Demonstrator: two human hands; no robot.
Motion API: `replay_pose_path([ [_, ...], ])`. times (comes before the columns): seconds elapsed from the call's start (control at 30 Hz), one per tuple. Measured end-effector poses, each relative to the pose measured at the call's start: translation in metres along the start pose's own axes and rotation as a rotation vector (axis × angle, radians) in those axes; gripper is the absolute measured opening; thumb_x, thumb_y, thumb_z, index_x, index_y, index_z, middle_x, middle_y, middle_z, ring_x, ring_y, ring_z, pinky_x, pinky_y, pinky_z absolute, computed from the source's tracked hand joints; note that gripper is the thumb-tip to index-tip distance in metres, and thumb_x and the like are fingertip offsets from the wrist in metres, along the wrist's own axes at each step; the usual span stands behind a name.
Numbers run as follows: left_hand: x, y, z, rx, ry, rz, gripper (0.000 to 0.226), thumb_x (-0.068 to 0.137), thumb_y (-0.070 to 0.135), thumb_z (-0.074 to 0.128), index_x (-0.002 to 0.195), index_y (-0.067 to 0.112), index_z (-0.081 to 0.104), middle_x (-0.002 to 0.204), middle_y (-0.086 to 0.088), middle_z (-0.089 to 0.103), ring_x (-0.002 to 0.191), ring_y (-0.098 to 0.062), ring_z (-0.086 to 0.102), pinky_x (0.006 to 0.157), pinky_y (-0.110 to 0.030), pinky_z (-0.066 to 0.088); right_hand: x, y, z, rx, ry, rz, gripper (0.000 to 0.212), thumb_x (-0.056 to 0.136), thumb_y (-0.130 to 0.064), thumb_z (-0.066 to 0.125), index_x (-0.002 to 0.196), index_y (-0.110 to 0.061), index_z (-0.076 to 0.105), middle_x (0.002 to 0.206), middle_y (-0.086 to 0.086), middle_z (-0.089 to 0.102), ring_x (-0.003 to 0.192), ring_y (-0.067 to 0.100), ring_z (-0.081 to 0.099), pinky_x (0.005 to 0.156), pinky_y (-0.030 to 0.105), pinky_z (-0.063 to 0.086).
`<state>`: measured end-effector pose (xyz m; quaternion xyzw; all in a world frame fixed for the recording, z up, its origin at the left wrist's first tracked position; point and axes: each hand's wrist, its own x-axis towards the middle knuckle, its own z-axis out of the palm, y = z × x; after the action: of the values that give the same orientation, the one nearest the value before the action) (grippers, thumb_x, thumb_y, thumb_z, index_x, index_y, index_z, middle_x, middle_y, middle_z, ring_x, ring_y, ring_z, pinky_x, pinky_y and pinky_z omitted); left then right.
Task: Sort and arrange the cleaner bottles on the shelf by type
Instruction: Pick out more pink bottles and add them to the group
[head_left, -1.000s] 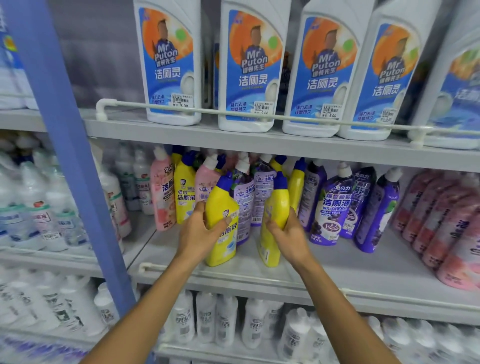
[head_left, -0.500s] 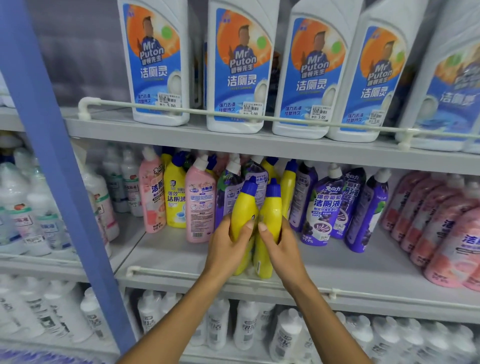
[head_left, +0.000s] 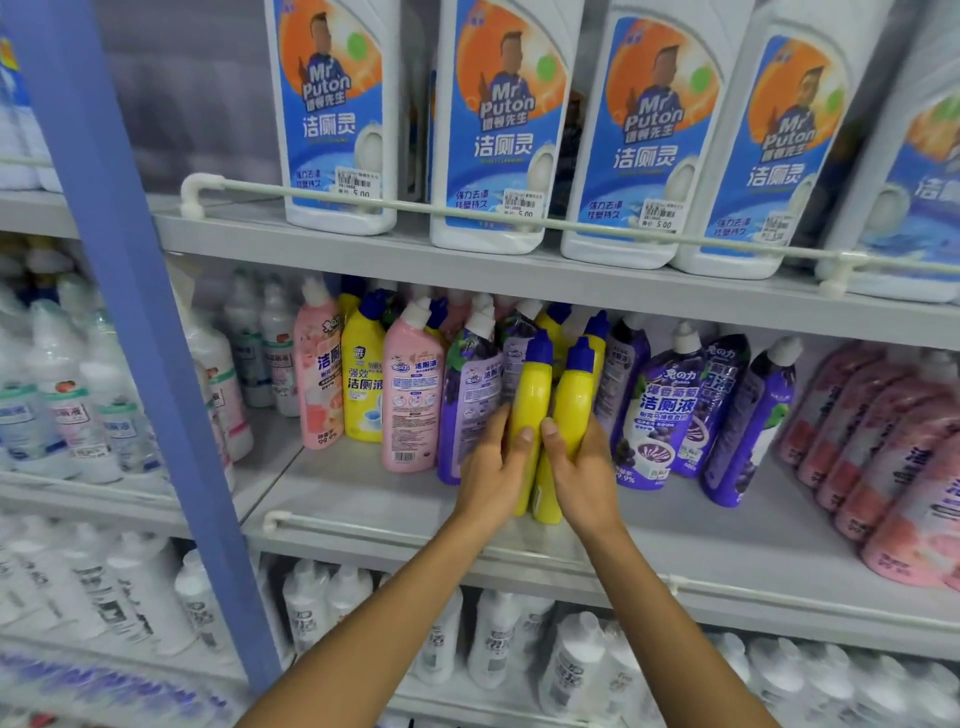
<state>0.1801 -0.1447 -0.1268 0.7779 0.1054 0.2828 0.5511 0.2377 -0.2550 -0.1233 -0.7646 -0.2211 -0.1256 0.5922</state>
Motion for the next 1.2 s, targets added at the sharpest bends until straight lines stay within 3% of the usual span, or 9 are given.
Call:
replay_pose_path([
  [0.07, 0.006, -0.002, 0.008, 0.001, -0.021, -0.034, 0.052, 0.101, 0.047, 0.051, 0.150, 0.032, 0.043, 0.144, 0.002, 0.060, 0.130, -0.019, 0.057, 0.110, -0.038, 0.045, 0.004, 0.006, -0.006, -0.051, 0.051, 0.010, 0.064, 0.091, -0.064, 0.057, 0.133, -0.016, 0.057, 0.117, 0.006, 0.068, 0.105, 0.024, 0.065, 0.089, 0.042, 0.055],
  [0.17, 0.008, -0.003, 0.019, 0.016, -0.024, -0.040, 0.052, 0.102, 0.042, 0.053, 0.151, 0.028, 0.042, 0.140, -0.002, 0.062, 0.126, -0.022, 0.060, 0.105, -0.035, 0.047, 0.007, 0.009, -0.010, -0.101, 0.072, 0.023, 0.057, 0.092, -0.053, 0.061, 0.133, -0.012, 0.060, 0.112, 0.008, 0.070, 0.097, 0.025, 0.067, 0.079, 0.031, 0.050],
  [0.33, 0.017, -0.001, 0.024, 0.025, -0.062, -0.076, 0.055, 0.105, 0.038, 0.051, 0.157, 0.026, 0.034, 0.154, -0.002, 0.048, 0.138, -0.021, 0.048, 0.107, -0.022, 0.034, 0.017, 0.013, -0.008, -0.083, 0.064, 0.075, 0.046, 0.099, -0.041, 0.066, 0.135, -0.013, 0.060, 0.114, 0.008, 0.072, 0.099, 0.025, 0.068, 0.085, 0.033, 0.053],
  [0.53, 0.023, 0.003, 0.017, -0.076, -0.146, -0.184, 0.067, 0.098, 0.060, 0.050, 0.158, 0.035, 0.032, 0.161, 0.006, 0.039, 0.145, -0.016, 0.040, 0.122, -0.037, 0.031, 0.018, 0.005, -0.018, -0.080, 0.007, 0.107, 0.042, 0.100, -0.039, 0.064, 0.135, -0.016, 0.061, 0.115, 0.000, 0.071, 0.099, 0.015, 0.063, 0.072, 0.004, 0.041],
  [0.6, 0.023, 0.006, 0.014, -0.095, -0.168, -0.225, 0.077, 0.090, 0.074, 0.045, 0.158, 0.039, 0.030, 0.164, 0.008, 0.034, 0.149, -0.015, 0.034, 0.125, -0.040, 0.025, 0.016, 0.000, -0.019, -0.062, -0.020, 0.135, 0.043, 0.101, -0.043, 0.061, 0.138, -0.021, 0.059, 0.119, -0.002, 0.070, 0.103, 0.014, 0.063, 0.082, 0.015, 0.046],
  [0.7, 0.021, 0.018, -0.003, -0.083, -0.195, -0.233, 0.070, 0.100, 0.069, 0.033, 0.161, 0.034, 0.026, 0.166, 0.009, 0.026, 0.154, -0.015, 0.024, 0.126, -0.037, 0.016, 0.010, -0.008, -0.024, 0.015, -0.027, 0.179, 0.044, 0.103, -0.049, 0.054, 0.141, -0.026, 0.057, 0.128, -0.002, 0.069, 0.116, 0.017, 0.063, 0.095, 0.030, 0.046],
  [0.97, -0.007, 0.035, -0.089, -0.261, -0.130, -0.222, 0.060, 0.104, 0.059, 0.027, 0.151, 0.026, 0.044, 0.146, 0.000, 0.056, 0.128, -0.011, 0.053, 0.114, -0.038, 0.039, -0.034, -0.022, -0.025, 0.302, 0.051, 0.205, 0.096, 0.082, -0.092, 0.038, 0.155, -0.030, 0.044, 0.157, -0.010, 0.048, 0.146, 0.009, 0.043, 0.125, 0.046, 0.030],
  [1.1, -0.017, 0.032, -0.133, -0.264, -0.022, -0.156, 0.037, 0.106, 0.053, 0.031, 0.132, 0.037, 0.053, 0.116, 0.022, 0.065, 0.102, 0.012, 0.063, 0.081, -0.010, 0.049, -0.051, -0.040, -0.006, 0.426, -0.008, 0.198, 0.094, 0.085, -0.086, 0.041, 0.158, -0.028, 0.039, 0.160, -0.013, 0.043, 0.146, 0.003, 0.040, 0.127, 0.045, 0.028],
  [1.2, -0.009, 0.027, -0.163, -0.216, 0.153, -0.141, 0.030, 0.106, 0.053, 0.038, 0.120, 0.038, 0.061, 0.109, 0.024, 0.068, 0.107, 0.004, 0.065, 0.093, -0.017, 0.050, -0.047, -0.066, 0.022, 0.479, -0.094, 0.176, 0.064, 0.092, -0.074, 0.041, 0.143, -0.038, 0.053, 0.145, -0.025, 0.055, 0.138, -0.003, 0.048, 0.123, 0.038, 0.034],
])
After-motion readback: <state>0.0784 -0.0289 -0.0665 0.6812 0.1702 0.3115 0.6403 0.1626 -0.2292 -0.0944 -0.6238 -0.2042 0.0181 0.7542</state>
